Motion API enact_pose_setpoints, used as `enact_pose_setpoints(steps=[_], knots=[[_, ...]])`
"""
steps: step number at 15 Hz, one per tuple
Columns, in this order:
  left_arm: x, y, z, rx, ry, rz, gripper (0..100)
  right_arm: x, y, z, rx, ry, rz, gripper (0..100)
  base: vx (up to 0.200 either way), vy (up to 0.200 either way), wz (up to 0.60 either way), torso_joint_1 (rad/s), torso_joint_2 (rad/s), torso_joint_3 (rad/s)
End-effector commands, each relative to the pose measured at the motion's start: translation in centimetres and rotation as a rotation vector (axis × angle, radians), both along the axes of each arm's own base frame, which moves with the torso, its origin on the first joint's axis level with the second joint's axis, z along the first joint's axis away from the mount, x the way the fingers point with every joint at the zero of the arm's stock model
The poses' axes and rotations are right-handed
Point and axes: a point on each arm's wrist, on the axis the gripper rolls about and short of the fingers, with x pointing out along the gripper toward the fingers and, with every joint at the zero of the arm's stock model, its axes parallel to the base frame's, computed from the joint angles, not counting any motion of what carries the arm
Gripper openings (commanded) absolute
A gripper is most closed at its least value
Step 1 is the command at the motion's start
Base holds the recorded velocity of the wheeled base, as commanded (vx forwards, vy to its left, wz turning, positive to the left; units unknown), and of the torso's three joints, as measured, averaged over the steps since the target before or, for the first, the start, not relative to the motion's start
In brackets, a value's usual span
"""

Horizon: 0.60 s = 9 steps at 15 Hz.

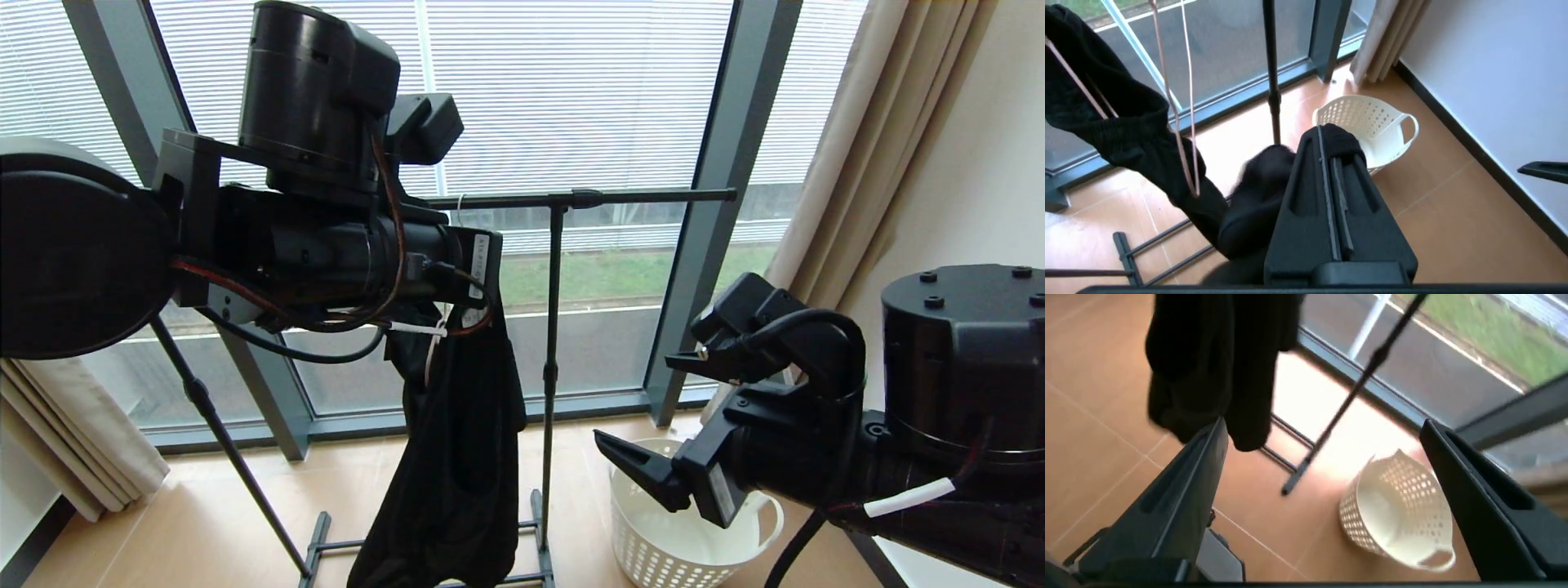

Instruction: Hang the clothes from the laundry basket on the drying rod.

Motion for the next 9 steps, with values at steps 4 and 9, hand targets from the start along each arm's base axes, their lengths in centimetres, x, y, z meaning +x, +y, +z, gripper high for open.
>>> enact_pose_setpoints(steps=[4, 9], knots=[[-0.4, 0.1, -0.3, 0.014, 0.006, -0.011, 0, 2.8, 3.4, -0.7, 0.009, -0.040, 0.046, 100, 0.000, 0.000, 0.00, 0.000, 0.00, 0.000], [-0.8, 0.1, -0.8, 0.035, 0.014, -0.024, 0, 7.0, 5.9, -2.2, 0.031, -0.060, 0.001, 100, 0.000, 0.000, 0.00, 0.000, 0.00, 0.000]])
